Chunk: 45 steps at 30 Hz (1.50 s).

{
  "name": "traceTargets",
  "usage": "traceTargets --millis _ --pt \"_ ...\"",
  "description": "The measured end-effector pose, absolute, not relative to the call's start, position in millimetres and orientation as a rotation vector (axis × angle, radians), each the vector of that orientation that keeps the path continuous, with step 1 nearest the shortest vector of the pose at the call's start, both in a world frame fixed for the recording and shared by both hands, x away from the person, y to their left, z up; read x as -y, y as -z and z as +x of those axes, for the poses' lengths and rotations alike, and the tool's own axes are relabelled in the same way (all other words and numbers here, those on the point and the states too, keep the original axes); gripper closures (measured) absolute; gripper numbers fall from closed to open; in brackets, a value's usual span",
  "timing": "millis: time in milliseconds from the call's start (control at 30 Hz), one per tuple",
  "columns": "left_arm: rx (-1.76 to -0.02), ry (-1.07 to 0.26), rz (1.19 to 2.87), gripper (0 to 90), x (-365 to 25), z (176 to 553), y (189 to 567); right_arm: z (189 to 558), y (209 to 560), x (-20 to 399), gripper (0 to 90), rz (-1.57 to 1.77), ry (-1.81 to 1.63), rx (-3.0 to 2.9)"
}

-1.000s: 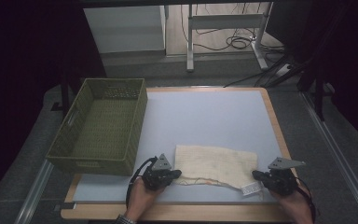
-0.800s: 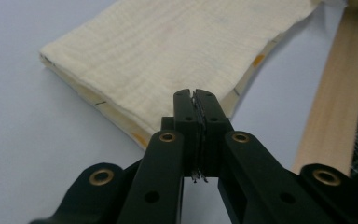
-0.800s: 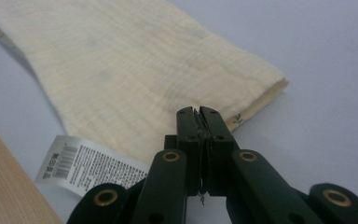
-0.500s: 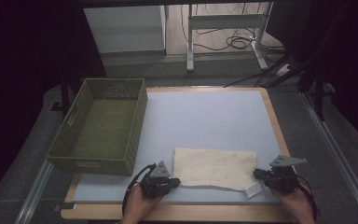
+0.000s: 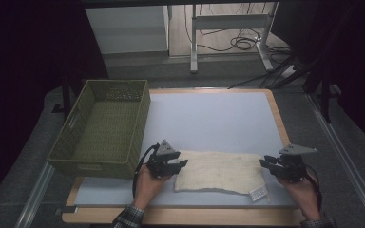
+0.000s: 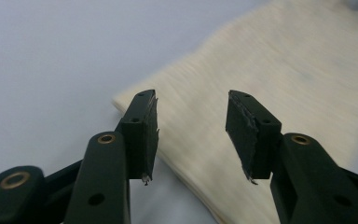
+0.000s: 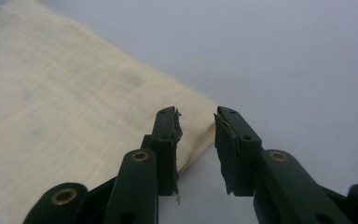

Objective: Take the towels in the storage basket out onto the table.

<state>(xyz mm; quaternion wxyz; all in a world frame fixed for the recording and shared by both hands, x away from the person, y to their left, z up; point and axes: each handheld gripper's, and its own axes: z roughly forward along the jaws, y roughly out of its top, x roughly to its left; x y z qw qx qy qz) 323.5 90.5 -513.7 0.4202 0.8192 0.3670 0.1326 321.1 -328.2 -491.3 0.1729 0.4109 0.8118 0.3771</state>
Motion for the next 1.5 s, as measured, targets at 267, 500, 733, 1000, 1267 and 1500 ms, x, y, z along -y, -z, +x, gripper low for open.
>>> traceTargets --millis 267,500,733,1000,1267,1500 --pt "-1.027 -0.333 2.096 51.2 -87 359 528 354 508 323 65.0 1.236 -1.034 -2.304" --pt "-1.009 -0.291 2.098 65.9 -85 363 539 353 516 318 84.9 1.214 -0.998 -2.38" --pt "-0.962 -0.286 2.087 85.0 -86 352 535 362 511 313 87.3 1.164 -0.949 -2.355" --pt "-0.955 -0.287 2.053 84.8 -102 325 528 397 508 302 87.3 1.133 -0.97 -2.352" --pt "-0.992 -0.34 2.054 70.4 -111 319 536 422 511 280 86.2 1.108 -0.954 -2.375" --pt "-1.032 -0.366 2.062 61.4 -113 330 544 408 503 292 76.2 1.154 -1.021 -2.365"
